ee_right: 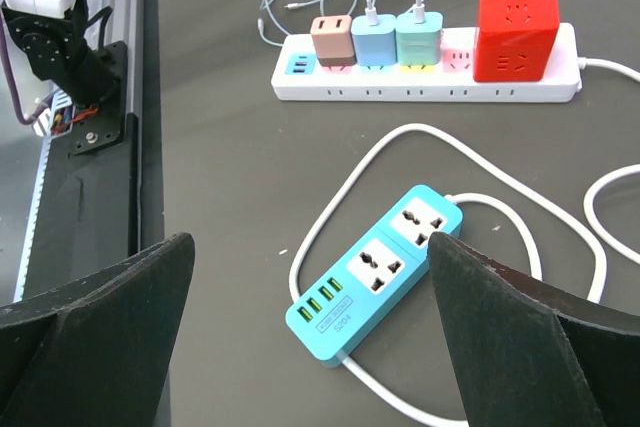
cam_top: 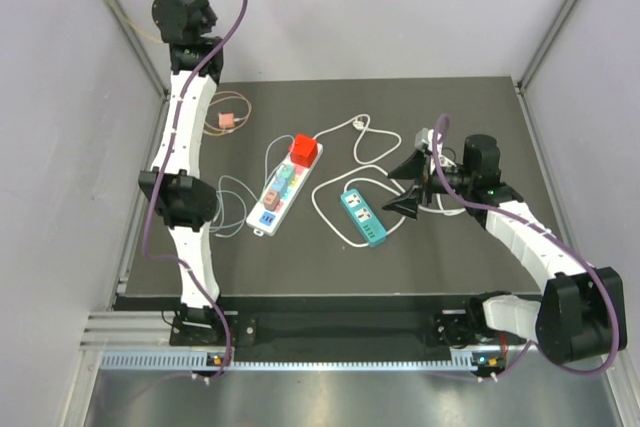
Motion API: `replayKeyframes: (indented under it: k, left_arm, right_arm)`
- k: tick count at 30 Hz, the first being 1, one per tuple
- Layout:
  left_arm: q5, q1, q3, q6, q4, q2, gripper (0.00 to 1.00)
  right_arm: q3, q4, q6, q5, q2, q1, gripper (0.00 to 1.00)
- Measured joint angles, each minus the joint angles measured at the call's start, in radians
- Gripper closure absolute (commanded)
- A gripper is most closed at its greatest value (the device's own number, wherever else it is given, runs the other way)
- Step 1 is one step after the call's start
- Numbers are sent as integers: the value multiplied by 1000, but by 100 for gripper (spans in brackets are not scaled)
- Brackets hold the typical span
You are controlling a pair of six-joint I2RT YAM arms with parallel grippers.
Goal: Pull the plug off the socket
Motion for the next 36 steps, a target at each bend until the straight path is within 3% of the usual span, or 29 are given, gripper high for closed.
replayKeyframes:
  k: [6,17,27,36]
  left_arm:
    - [-18,10,-211,-55,-10,-24,100]
    - [-50,11,-614,-201,-220,-26,100]
    - [1,45,-693,-382,-515,-26,98]
    - [202,129,-696,-520,-725,37,97]
  right_arm:
    - [0,0,0,3,0,-7,0]
    - [0,-1,2,0,0,-24,0]
    - [1,-1,2,-7,0,-33,0]
    - [1,-1,1,-14,0,-43,0]
